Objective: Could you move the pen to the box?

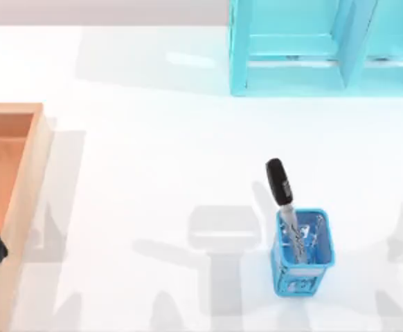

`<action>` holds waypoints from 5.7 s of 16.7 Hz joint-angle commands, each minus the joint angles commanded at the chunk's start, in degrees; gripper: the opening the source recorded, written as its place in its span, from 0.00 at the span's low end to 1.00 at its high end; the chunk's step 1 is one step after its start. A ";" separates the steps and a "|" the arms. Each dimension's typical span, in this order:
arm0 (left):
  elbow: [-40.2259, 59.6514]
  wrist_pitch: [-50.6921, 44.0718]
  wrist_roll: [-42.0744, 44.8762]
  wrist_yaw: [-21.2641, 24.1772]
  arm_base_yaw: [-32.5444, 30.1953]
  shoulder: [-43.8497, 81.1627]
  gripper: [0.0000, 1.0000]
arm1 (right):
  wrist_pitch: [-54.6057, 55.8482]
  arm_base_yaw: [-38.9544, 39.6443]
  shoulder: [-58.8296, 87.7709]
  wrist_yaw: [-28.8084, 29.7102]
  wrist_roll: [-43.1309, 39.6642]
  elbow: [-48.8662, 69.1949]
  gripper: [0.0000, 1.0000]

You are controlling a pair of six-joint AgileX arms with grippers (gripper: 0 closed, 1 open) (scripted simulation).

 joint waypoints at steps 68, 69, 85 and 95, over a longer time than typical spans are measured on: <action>37.98 70.83 -35.73 -16.28 -60.63 120.21 0.00 | 0.00 0.00 0.00 0.00 0.00 0.00 1.00; 37.98 70.83 -35.73 -16.28 -60.63 120.21 0.00 | 0.00 0.00 0.00 0.00 0.00 0.00 1.00; 32.44 42.78 -32.50 -4.00 -46.29 83.18 0.00 | 0.00 0.00 0.00 0.00 0.00 0.00 1.00; 28.37 23.90 -31.77 4.83 -37.44 61.82 0.00 | 0.00 0.00 0.00 0.00 0.00 0.00 1.00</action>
